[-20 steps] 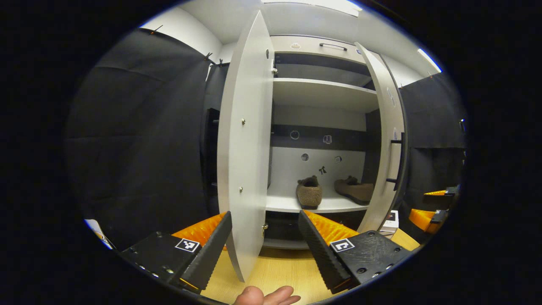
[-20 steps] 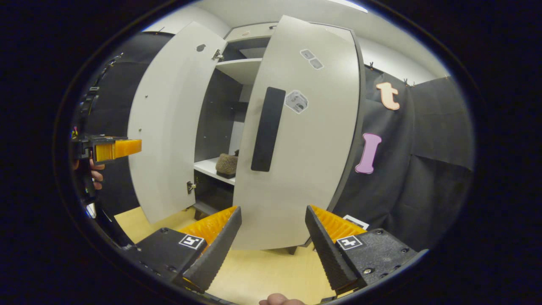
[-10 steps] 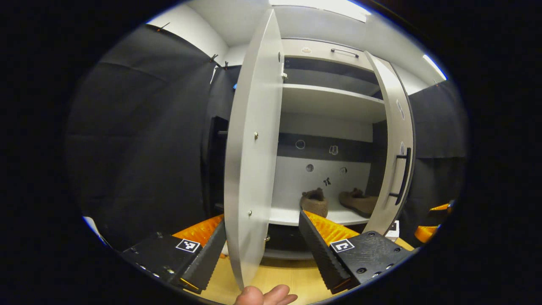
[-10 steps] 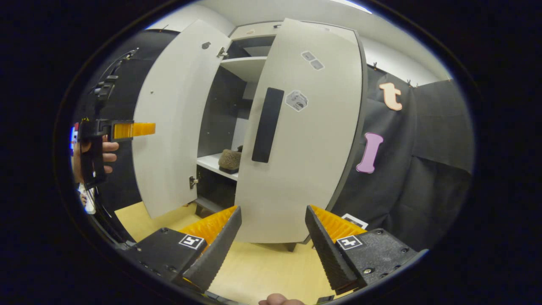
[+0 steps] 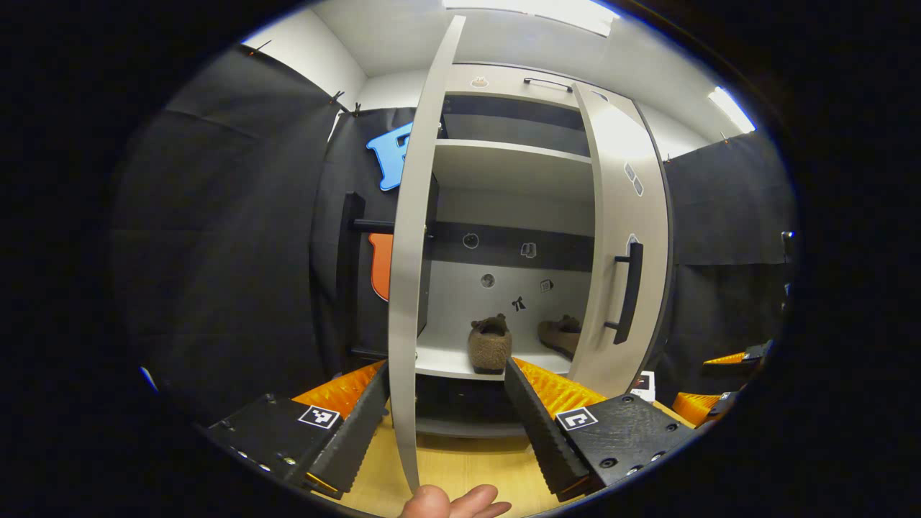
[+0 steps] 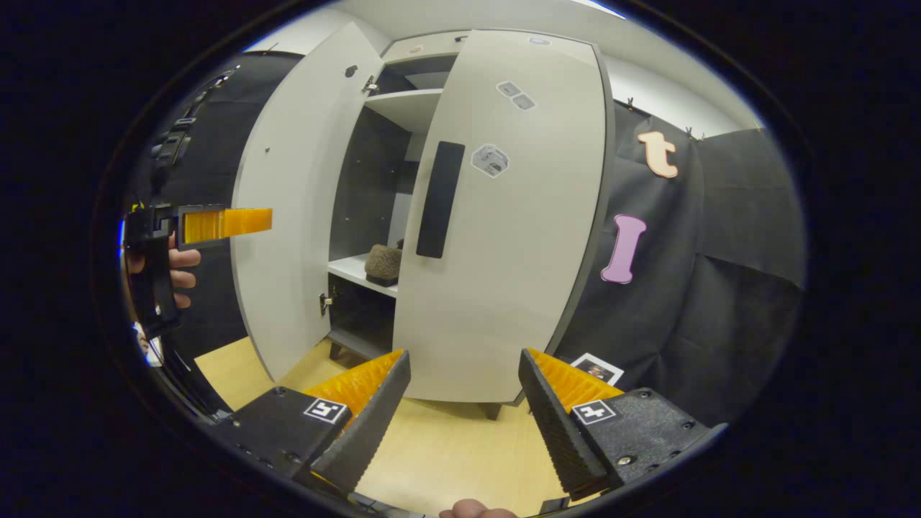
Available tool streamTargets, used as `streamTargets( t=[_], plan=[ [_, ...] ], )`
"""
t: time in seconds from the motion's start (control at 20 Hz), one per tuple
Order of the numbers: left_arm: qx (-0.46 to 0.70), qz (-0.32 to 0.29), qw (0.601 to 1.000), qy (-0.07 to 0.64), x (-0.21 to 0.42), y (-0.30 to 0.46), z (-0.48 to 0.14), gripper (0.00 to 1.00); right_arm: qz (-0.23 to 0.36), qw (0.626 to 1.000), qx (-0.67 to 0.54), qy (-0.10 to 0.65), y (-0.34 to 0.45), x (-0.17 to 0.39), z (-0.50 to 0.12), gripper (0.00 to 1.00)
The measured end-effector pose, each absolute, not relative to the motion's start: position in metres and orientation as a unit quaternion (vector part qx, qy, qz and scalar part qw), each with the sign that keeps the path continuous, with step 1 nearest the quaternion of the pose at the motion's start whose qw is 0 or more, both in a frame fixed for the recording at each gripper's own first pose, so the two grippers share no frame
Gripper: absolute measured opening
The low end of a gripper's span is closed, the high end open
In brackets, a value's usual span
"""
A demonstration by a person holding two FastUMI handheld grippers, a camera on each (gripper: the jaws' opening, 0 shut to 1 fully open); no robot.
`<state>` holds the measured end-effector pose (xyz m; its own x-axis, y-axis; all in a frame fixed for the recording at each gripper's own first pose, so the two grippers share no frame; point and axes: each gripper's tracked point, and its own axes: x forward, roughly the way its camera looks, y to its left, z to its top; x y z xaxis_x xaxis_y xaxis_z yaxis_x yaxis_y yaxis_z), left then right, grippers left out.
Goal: Grab one shoe with the right hand and put it into the shoe cabinet, grab the other shoe with the left hand and put it into the shoe cabinet; then close the right door with the right hand and the left door with the left hand.
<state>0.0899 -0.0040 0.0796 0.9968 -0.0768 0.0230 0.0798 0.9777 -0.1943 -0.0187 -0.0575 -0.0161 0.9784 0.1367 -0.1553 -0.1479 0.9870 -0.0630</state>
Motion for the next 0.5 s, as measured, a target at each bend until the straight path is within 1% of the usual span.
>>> streamTargets(
  t=[0.2, 0.3, 0.4, 0.5],
  plan=[
    [-0.109, -0.082, 0.991, -0.006, 0.092, -0.036, 0.082, 0.93, 0.068, 0.994, -0.034, 0.081, -0.06, -0.015, -0.017, 0.99],
    [-0.1, -0.124, 0.987, 0.005, 0.092, -0.058, 0.083, 0.93, 0.069, 0.994, -0.032, 0.081, -0.06, -0.015, -0.017, 0.99],
    [-0.11, -0.188, 0.976, 0.026, 0.085, -0.089, 0.087, 0.93, 0.074, 0.994, -0.03, 0.08, -0.059, -0.015, -0.017, 0.98],
    [-0.139, -0.203, 0.969, 0.012, 0.084, -0.098, 0.106, 0.94, 0.077, 0.994, -0.03, 0.078, -0.059, -0.017, -0.015, 0.99]
  ],
)
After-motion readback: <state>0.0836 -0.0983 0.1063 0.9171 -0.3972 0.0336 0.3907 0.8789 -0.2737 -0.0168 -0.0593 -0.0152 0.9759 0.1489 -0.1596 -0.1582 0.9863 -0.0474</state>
